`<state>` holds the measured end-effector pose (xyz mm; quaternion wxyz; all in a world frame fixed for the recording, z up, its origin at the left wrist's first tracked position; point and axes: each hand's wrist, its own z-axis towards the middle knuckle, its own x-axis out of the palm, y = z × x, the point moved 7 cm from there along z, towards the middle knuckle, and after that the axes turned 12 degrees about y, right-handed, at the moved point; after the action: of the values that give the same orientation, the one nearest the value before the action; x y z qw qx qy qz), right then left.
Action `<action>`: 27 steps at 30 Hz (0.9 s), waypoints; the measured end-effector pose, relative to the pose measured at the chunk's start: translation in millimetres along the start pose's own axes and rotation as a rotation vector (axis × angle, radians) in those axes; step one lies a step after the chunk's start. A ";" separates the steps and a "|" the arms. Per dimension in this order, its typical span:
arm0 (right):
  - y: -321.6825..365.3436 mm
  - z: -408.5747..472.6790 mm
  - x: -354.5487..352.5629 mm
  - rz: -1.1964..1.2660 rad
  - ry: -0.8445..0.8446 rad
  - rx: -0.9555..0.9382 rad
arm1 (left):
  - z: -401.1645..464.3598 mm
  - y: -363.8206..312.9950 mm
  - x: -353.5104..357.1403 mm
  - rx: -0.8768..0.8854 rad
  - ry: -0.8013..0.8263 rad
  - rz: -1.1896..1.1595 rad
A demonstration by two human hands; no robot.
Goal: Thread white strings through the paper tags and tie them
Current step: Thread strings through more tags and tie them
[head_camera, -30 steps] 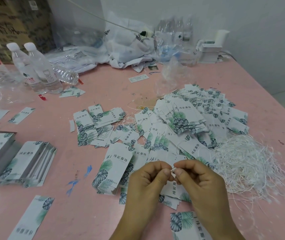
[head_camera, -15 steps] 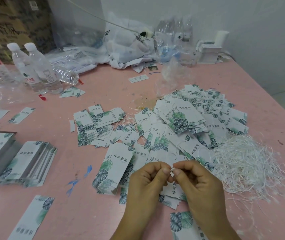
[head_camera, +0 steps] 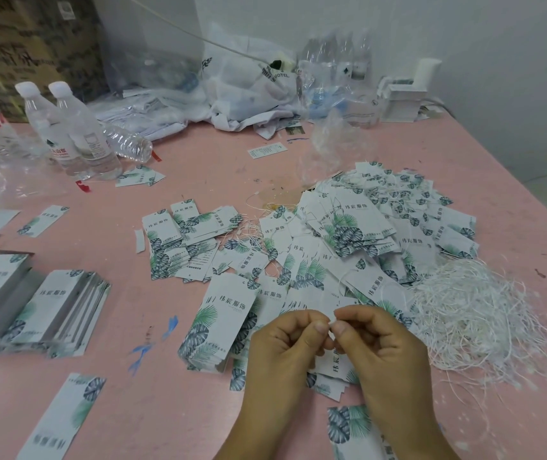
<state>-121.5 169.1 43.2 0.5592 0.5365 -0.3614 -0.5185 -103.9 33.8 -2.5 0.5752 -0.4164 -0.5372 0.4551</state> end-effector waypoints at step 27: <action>-20.1 7.6 2.9 0.161 0.219 0.159 | -7.4 -21.2 2.5 0.110 -0.037 0.279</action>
<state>-132.1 166.8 24.4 0.5909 0.6014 -0.3800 -0.3803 -94.8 31.3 18.1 0.5181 -0.4466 -0.4589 0.5670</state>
